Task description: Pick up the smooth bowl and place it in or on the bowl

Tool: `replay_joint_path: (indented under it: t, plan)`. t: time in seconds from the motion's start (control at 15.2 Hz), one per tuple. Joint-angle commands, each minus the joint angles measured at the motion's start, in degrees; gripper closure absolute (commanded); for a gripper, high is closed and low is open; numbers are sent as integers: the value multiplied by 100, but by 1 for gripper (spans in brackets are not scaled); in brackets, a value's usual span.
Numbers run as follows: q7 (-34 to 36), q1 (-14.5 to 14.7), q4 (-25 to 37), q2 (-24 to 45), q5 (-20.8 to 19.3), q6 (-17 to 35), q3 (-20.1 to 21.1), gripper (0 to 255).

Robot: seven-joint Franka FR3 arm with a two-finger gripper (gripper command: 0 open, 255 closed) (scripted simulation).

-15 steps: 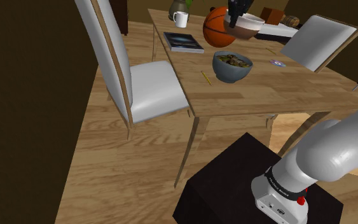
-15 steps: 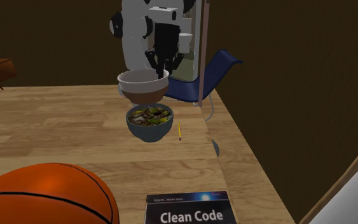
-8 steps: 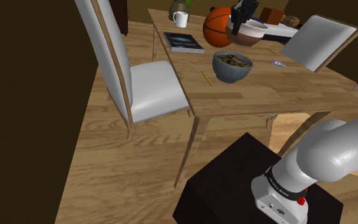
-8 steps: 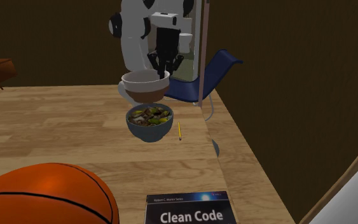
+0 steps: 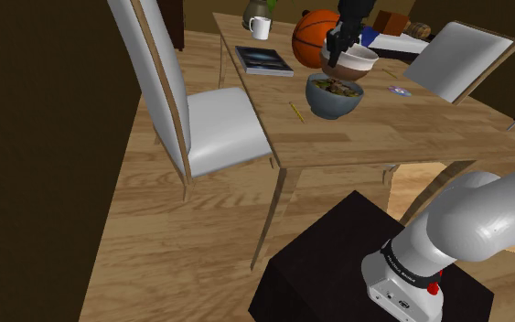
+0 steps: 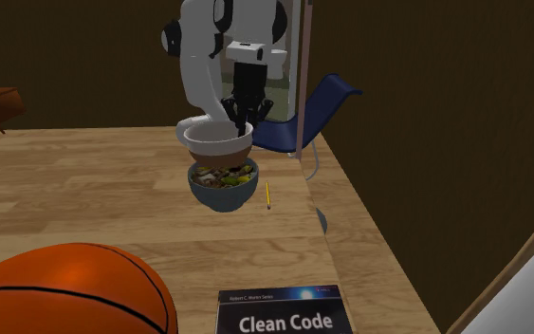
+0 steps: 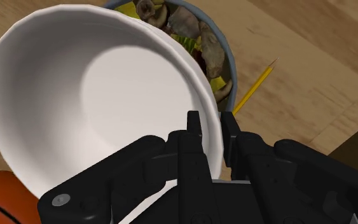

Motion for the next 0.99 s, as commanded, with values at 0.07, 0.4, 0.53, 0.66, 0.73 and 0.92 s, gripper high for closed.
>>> replay_joint_path:
  t: [0.07, 0.4, 0.53, 0.66, 0.73, 0.92]
  plan:
    - [43, 4, -281, -47, -5, 236, -1, 255]
    - [58, 4, -405, -66, -8, 339, -3, 255]
    - [58, 3, -405, -66, -8, 339, -3, 255]
    - [58, 3, -405, -66, -8, 339, -2, 255]
    - [53, 1, -408, -67, -9, 342, -6, 0]
    - [54, 2, -398, -65, -8, 334, -4, 0]
